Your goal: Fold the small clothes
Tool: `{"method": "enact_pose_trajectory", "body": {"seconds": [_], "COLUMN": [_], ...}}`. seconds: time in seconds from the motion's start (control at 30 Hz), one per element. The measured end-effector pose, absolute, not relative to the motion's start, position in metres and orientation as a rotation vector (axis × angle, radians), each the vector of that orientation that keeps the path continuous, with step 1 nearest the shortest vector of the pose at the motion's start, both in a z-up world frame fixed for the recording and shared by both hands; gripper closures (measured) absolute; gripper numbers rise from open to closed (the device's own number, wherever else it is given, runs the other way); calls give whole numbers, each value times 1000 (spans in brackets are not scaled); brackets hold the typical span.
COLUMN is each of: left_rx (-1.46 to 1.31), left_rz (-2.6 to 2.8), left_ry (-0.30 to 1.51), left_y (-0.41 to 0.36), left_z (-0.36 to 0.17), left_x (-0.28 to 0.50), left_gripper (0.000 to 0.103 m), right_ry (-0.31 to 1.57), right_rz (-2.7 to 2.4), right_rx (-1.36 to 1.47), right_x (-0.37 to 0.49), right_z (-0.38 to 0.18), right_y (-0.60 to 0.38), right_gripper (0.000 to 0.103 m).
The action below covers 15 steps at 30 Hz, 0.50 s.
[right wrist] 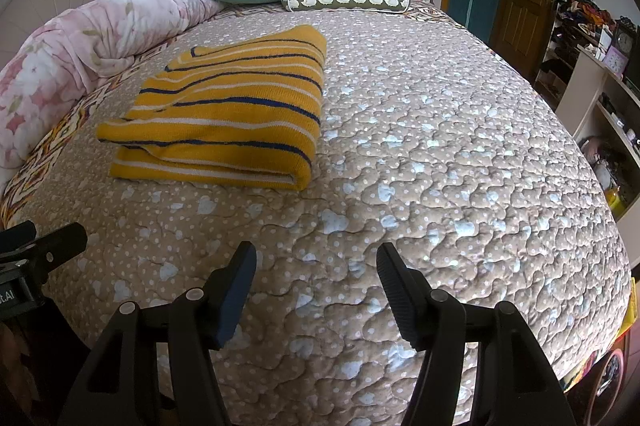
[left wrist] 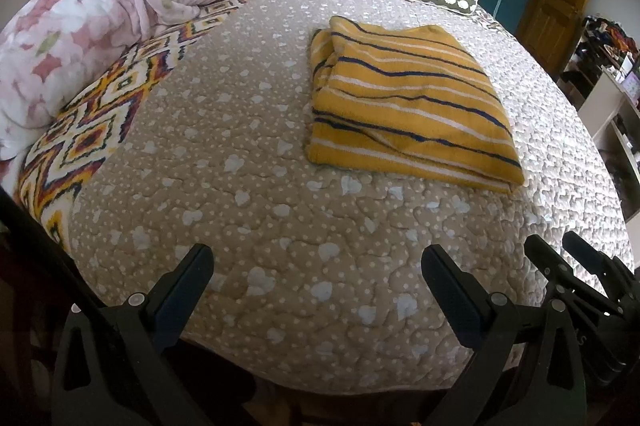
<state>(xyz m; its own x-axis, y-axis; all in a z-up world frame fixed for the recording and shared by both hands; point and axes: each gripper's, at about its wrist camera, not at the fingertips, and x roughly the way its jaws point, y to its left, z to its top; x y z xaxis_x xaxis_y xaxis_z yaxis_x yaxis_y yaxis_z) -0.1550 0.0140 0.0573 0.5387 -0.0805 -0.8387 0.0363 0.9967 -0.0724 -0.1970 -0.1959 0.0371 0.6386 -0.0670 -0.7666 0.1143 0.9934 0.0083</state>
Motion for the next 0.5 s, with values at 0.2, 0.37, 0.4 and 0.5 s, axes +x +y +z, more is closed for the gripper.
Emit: {"method": "enact_pose_trajectory", "body": {"seconds": [0.2,0.37,0.4,0.5], "left_rx": [-49,-51,-51,-52], "left_rz": [-71,-72,-72,-74], "left_ry": [1002,1011,1013,1020], "left_y": [14,14,14,14], "left_z": [56,52,52,50], "left_x": [-155,-154,-153,-153], "left_gripper": [0,0,0,0], "right_ry": [873,869,868,866], "right_rz": [-104,-107,-109,-111], "right_rx": [57,50,47,37], "right_x": [-197,-197,-197,-196], "right_z": [37,37,38,37], "right_y": [-195,-196,-196,-198], "right_gripper": [35,35,35,35]}}
